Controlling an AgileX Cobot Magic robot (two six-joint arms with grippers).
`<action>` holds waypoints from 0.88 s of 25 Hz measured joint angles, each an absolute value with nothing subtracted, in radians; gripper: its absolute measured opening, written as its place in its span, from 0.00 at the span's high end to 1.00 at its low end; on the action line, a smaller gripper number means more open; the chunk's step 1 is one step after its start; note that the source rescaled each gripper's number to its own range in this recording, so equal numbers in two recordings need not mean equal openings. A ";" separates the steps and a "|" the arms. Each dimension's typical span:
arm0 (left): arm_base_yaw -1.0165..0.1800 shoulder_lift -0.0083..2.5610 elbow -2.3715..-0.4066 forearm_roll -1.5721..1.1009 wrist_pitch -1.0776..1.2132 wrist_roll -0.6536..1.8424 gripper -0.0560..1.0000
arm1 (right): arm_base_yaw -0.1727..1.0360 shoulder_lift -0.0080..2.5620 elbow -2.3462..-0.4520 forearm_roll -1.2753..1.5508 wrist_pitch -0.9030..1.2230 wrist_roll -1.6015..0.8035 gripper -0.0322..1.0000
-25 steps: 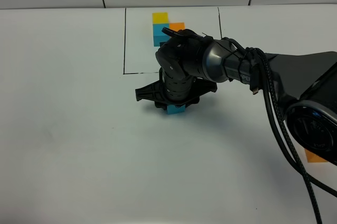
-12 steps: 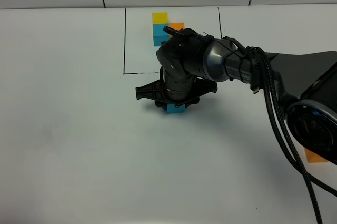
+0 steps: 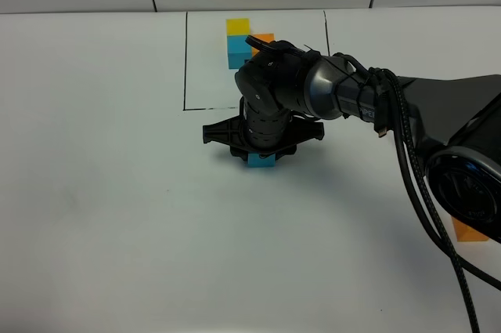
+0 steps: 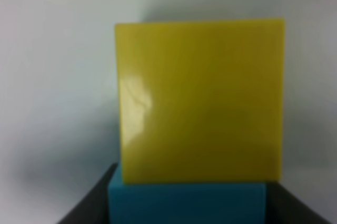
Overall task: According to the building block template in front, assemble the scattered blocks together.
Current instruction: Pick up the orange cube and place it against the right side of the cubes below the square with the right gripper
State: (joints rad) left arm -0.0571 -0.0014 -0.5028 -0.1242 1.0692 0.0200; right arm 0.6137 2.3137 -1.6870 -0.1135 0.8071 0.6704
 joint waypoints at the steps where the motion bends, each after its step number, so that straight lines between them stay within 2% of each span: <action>1: -0.057 -0.001 -0.503 -0.124 1.069 0.020 0.32 | 0.614 2.314 -1.687 -0.113 0.806 0.671 0.93; 3: -0.057 -0.001 -0.503 -0.124 1.069 0.020 0.32 | 0.614 2.314 -1.687 -0.111 0.802 0.672 0.90; 6: -0.057 -0.001 -0.503 -0.124 1.069 0.020 0.32 | 0.614 2.314 -1.687 -0.104 0.792 0.672 0.80; 16: -0.057 -0.001 -0.503 -0.124 1.069 0.020 0.32 | 0.615 2.300 -1.686 -0.074 0.752 0.635 0.28; 18: -0.057 -0.001 -0.503 -0.124 1.069 0.020 0.32 | 0.615 2.292 -1.682 -0.075 0.762 0.612 0.21; 22: -0.057 -0.001 -0.503 -0.124 1.069 0.020 0.32 | 0.614 2.262 -1.666 -0.070 0.817 0.579 0.15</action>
